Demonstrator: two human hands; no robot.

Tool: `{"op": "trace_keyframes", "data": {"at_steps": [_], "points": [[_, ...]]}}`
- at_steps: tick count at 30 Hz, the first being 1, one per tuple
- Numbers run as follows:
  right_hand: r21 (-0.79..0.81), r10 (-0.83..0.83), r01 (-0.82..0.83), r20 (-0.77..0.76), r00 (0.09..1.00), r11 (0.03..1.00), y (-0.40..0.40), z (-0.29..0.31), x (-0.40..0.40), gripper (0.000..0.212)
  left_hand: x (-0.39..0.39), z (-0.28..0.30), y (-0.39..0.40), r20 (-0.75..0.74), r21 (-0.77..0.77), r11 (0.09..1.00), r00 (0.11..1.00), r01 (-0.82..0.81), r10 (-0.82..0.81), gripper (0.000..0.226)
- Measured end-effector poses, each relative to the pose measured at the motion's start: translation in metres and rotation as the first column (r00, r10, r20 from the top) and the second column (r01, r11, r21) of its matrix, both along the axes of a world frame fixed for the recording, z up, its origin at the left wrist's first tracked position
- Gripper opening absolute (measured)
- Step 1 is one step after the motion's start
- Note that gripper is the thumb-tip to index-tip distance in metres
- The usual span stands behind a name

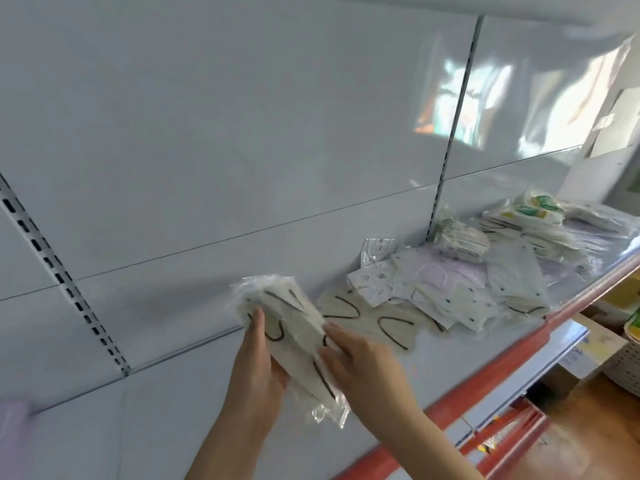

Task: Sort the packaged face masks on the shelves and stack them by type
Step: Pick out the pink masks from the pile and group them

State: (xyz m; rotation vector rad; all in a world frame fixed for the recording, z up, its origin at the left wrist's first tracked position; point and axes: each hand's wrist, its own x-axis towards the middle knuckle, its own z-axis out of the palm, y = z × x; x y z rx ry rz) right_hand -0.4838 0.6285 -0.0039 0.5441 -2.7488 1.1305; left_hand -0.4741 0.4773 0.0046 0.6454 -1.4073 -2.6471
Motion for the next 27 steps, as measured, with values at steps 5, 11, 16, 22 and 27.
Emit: {"op": "trace_keyframes", "data": {"at_steps": [5,11,16,22,27], "points": [[0.268,0.323,-0.337,0.096,0.941,0.903,-0.006,-0.016,0.004,0.068,0.005,-0.006,0.0,-0.012,-0.262,0.965,1.0,-0.015,0.012,0.025],[0.371,-0.094,0.078,0.026,0.995,0.925,0.056,-0.036,-0.075,0.072,0.0,-0.012,-0.025,0.039,-0.247,0.943,0.97,-0.222,0.239,0.027],[0.526,-0.163,0.131,0.016,0.986,0.84,0.07,-0.061,-0.108,0.016,-0.014,-0.018,-0.016,0.016,-0.193,0.929,0.946,-0.315,0.324,0.025],[0.286,-0.208,0.212,-0.043,0.977,0.935,0.069,-0.044,-0.097,0.023,-0.018,-0.025,-0.005,0.013,-0.2,0.903,0.921,-0.38,0.39,0.014],[-0.024,0.012,-0.019,-0.249,0.968,1.0,0.028,-0.03,-0.051,0.032,-0.015,-0.019,0.018,-0.062,-0.116,0.936,0.943,-0.333,0.327,0.042]]}}
